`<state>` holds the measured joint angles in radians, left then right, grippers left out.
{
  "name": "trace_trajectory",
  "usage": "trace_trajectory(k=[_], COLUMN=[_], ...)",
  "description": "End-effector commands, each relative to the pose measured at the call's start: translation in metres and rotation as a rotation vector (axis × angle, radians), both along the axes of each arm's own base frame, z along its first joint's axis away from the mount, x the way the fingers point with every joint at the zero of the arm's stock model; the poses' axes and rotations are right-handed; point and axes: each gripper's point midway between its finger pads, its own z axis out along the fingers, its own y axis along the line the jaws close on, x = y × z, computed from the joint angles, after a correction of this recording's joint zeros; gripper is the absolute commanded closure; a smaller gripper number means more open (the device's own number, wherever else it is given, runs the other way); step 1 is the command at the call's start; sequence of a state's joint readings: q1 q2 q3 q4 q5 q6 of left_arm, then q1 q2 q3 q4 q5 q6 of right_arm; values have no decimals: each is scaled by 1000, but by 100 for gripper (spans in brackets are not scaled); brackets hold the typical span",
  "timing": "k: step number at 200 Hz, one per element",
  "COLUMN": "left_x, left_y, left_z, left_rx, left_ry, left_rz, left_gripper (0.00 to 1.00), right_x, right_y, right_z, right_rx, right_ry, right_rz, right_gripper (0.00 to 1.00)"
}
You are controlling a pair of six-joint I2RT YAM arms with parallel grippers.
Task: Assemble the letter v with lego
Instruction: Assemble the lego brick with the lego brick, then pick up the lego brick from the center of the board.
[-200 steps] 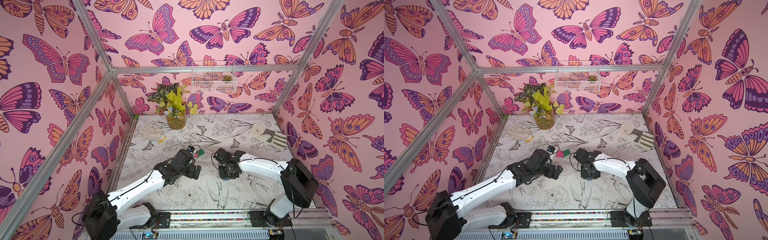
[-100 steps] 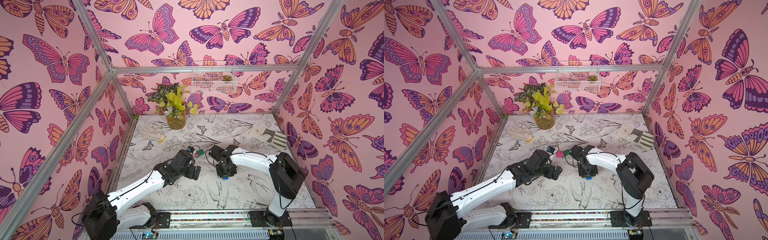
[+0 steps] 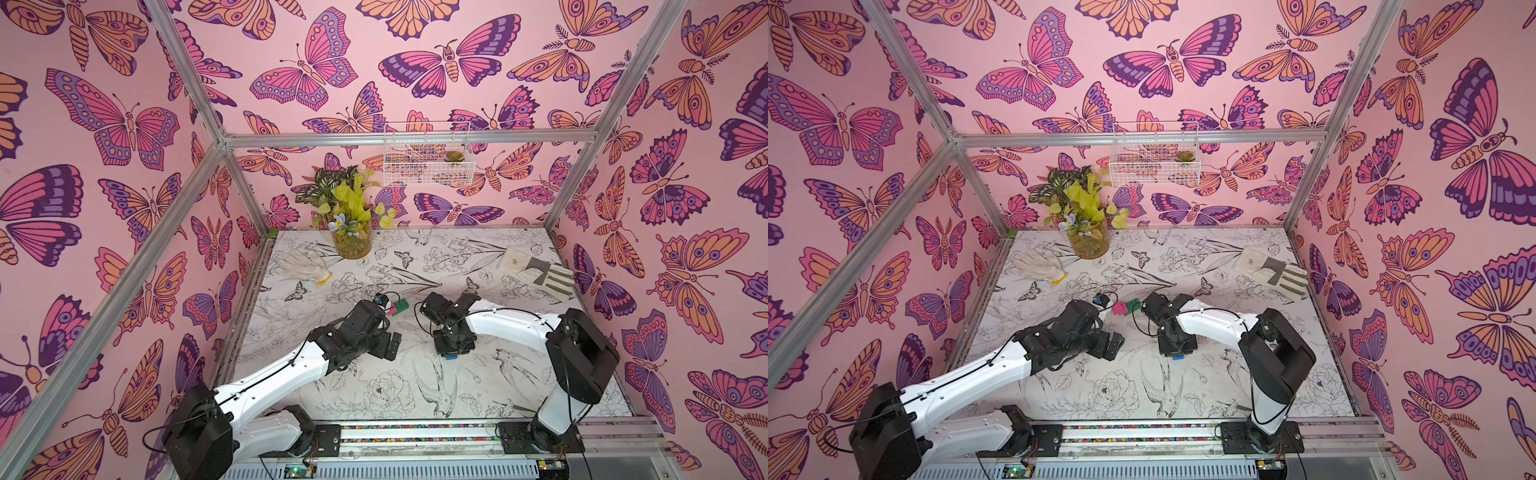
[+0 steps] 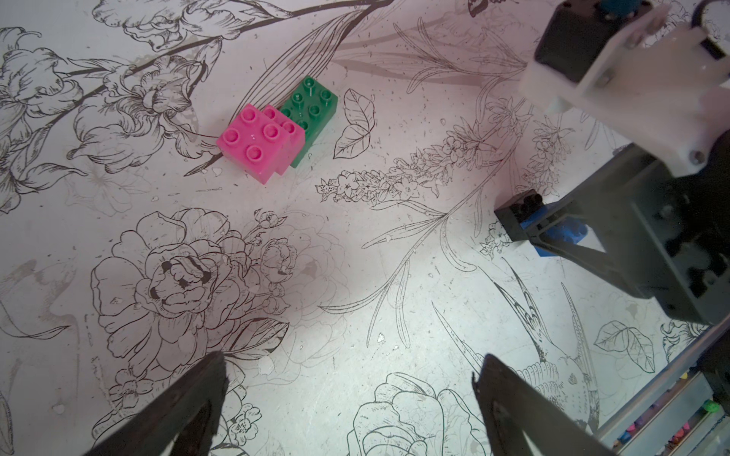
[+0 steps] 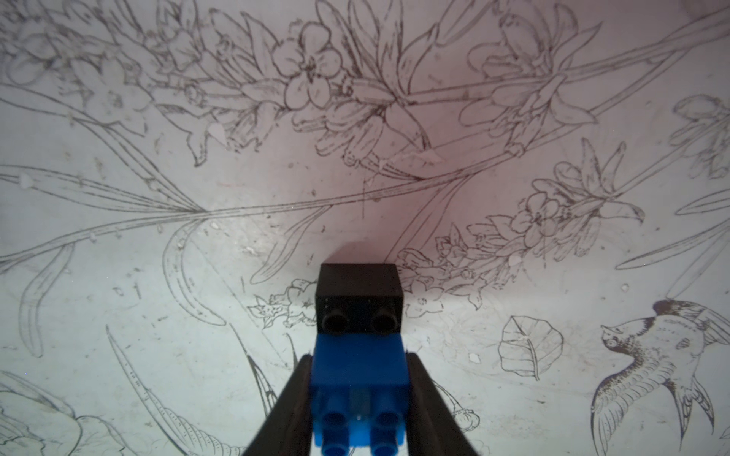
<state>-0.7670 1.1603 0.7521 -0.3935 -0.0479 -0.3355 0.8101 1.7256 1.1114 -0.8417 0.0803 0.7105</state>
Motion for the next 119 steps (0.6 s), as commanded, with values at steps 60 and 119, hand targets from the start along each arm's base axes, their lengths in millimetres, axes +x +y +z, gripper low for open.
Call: trace_trajectory(k=[60,119], left_x=[-6,-7], left_y=[6,6], left_z=[-10,-12], left_rx=[25,31], left_ry=[29,30], left_rz=[11,9], left_gripper=[0,0], right_x=[6,6], right_y=[-1,-1], right_z=[-6,-15], right_rx=[-18,-17], right_ry=[-37,-32], right_rz=[-28,-41], right_gripper=[38,44])
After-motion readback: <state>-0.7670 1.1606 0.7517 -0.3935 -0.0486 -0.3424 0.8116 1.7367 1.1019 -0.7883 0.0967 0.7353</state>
